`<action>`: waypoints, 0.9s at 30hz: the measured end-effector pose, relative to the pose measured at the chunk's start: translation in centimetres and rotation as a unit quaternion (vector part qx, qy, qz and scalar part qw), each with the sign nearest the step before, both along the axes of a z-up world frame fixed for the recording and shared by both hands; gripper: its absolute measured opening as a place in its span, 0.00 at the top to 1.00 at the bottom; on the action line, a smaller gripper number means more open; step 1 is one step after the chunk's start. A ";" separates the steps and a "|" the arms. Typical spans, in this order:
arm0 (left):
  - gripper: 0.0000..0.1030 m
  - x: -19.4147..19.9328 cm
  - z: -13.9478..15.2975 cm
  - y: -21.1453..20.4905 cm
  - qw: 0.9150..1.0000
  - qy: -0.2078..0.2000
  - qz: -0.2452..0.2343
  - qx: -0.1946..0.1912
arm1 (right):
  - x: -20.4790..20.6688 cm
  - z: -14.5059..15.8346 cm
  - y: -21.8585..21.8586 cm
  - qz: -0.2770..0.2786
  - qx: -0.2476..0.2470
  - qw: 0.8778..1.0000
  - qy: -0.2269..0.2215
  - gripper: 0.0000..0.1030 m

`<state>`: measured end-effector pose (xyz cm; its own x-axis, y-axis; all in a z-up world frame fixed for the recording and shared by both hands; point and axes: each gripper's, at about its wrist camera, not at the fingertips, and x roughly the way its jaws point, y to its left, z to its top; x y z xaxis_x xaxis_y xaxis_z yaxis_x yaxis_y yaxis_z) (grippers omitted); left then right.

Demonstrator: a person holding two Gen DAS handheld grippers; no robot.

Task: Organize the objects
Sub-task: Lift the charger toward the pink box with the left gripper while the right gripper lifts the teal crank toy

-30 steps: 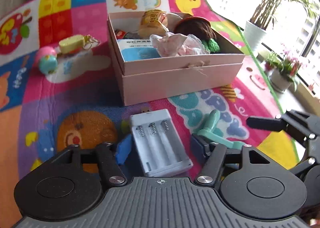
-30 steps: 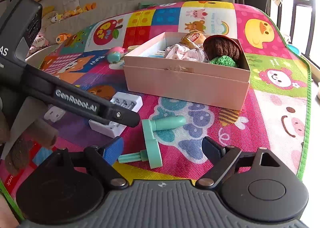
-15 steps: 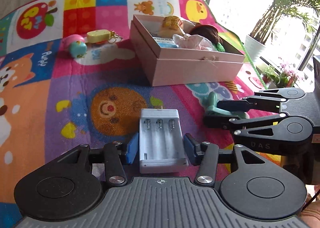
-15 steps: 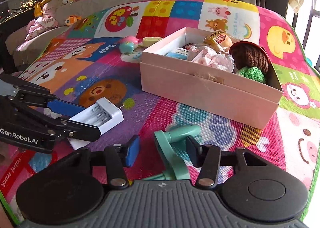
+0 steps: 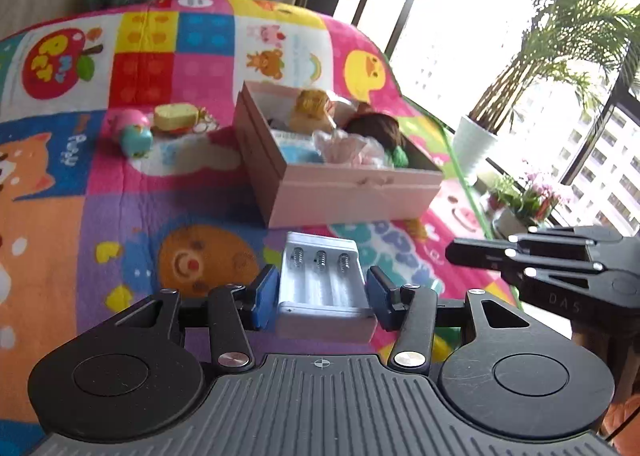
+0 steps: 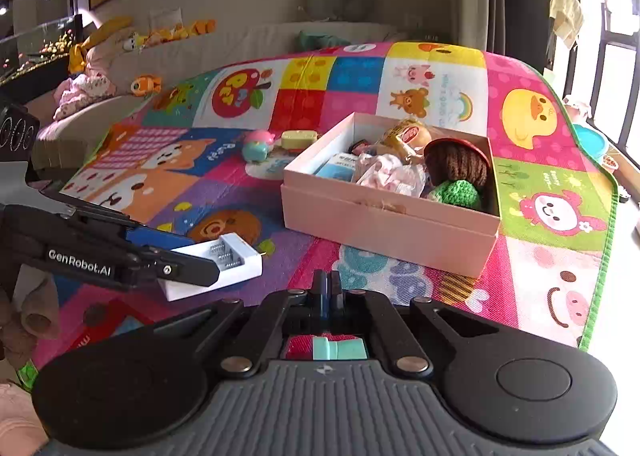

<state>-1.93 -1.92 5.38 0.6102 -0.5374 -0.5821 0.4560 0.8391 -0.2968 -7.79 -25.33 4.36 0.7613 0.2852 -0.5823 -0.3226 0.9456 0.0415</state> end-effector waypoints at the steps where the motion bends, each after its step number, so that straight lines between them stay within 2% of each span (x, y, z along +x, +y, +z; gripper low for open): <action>1: 0.48 0.4 0.7 -0.2 1.000 -0.012 0.003 -0.004 | -0.1 0.3 -0.3 -0.002 0.008 1.000 -0.002 1.00; 5: 0.48 1.3 3.0 -0.8 0.999 -0.047 0.008 -0.017 | -0.5 0.9 -1.5 -0.013 0.015 1.000 -0.011 0.99; 7: 0.48 1.1 3.3 -1.0 0.998 -0.054 0.007 -0.017 | -0.6 0.8 -2.1 -0.004 0.016 1.000 0.007 0.97; 10: 0.48 0.9 2.5 -1.0 0.999 -0.040 0.005 -0.016 | -1.5 -0.2 -2.6 0.009 0.016 0.999 0.040 0.93; 12: 0.48 0.9 1.5 -0.7 1.000 -0.022 0.004 -0.015 | -1.7 -1.2 -2.6 0.013 0.030 0.997 0.068 0.85; 14: 0.48 0.9 0.6 -0.4 1.000 -0.006 0.007 -0.013 | -1.8 -2.4 -2.2 0.009 0.034 0.996 0.085 0.66; 16: 0.48 1.0 0.0 -0.1 1.000 0.005 0.010 -0.014 | -1.6 -3.1 -1.5 -0.002 0.023 0.996 0.081 0.61; 18: 0.48 0.9 -0.3 0.2 1.000 0.009 0.014 -0.014 | -0.9 -3.6 -0.9 0.003 0.020 0.996 0.085 0.62; 19: 0.48 0.8 -0.4 0.4 1.000 0.010 0.015 -0.014 | -0.5 -3.8 -0.5 0.005 0.013 0.996 0.088 0.73; 20: 0.48 0.7 -0.5 0.5 1.000 0.011 0.017 -0.013 | -0.3 -4.0 -0.1 0.007 0.005 0.996 0.090 0.87; 24: 0.48 0.6 -0.5 0.9 1.000 0.012 0.022 -0.017 | -0.5 -3.9 0.7 0.024 -0.015 0.996 0.080 0.89; 27: 0.48 1.2 0.4 0.8 0.999 0.009 0.022 -0.040 | -1.1 -2.7 0.2 0.026 0.001 0.998 0.059 0.89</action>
<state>-0.69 -1.13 5.83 0.6250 -0.5550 -0.5490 0.4128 0.8318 -0.3711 -8.93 -25.11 1.71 0.6714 0.3241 -0.6665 -0.3638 0.9276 0.0845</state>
